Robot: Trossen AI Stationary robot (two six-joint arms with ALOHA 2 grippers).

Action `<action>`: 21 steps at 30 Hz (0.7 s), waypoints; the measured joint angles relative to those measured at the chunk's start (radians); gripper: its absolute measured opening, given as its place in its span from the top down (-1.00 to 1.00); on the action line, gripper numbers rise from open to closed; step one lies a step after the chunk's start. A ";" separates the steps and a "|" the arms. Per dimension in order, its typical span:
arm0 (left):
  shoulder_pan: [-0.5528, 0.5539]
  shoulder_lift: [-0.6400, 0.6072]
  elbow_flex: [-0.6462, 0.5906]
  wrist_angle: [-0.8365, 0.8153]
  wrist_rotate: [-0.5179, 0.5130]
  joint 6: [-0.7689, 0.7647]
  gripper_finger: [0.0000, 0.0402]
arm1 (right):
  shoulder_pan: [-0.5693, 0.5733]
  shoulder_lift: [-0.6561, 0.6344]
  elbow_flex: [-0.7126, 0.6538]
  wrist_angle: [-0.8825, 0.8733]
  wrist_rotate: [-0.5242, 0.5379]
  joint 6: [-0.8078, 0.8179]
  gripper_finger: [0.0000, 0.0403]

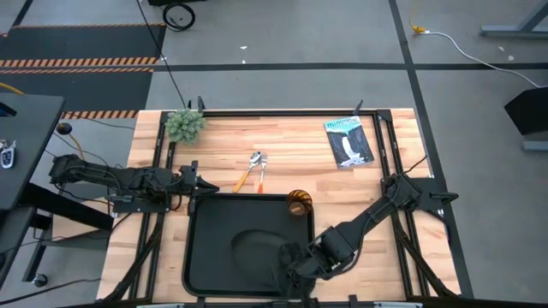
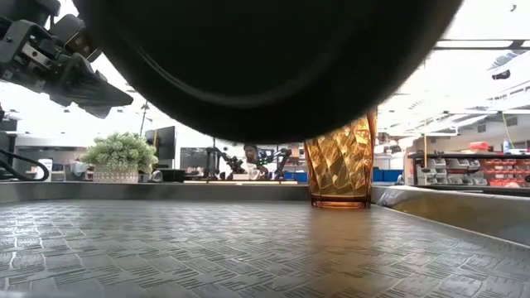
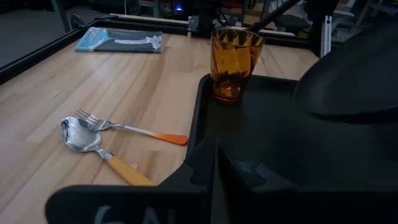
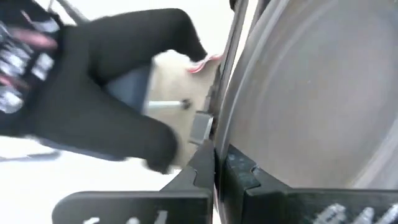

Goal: Pick and place plate/cup/fork/spoon on tray
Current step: Put the black plate on the black tray

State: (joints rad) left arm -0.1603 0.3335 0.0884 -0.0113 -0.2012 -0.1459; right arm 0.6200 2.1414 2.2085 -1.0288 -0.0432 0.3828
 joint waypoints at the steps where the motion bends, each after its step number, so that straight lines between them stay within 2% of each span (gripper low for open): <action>1: 0.000 0.000 0.000 0.000 0.000 0.000 0.86 | 0.009 0.000 -0.002 -0.003 0.029 -0.071 0.95; 5: 0.000 0.000 0.000 0.000 0.000 0.000 0.86 | 0.045 0.001 -0.058 -0.025 0.139 -0.373 0.95; 8: 0.000 0.000 0.000 0.000 0.000 0.000 0.86 | 0.061 0.000 -0.139 -0.051 0.179 -0.544 0.95; 13: 0.000 0.000 0.000 0.000 0.000 0.000 0.86 | 0.068 0.002 -0.301 -0.059 0.184 -0.688 0.95; 21: 0.000 0.000 0.000 0.000 0.000 0.000 0.86 | 0.131 0.002 -0.490 0.019 0.297 -0.873 0.95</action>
State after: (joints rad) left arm -0.1602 0.3333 0.0887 -0.0113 -0.2012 -0.1460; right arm 0.7515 2.1429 1.7188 -1.0097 0.2536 -0.4906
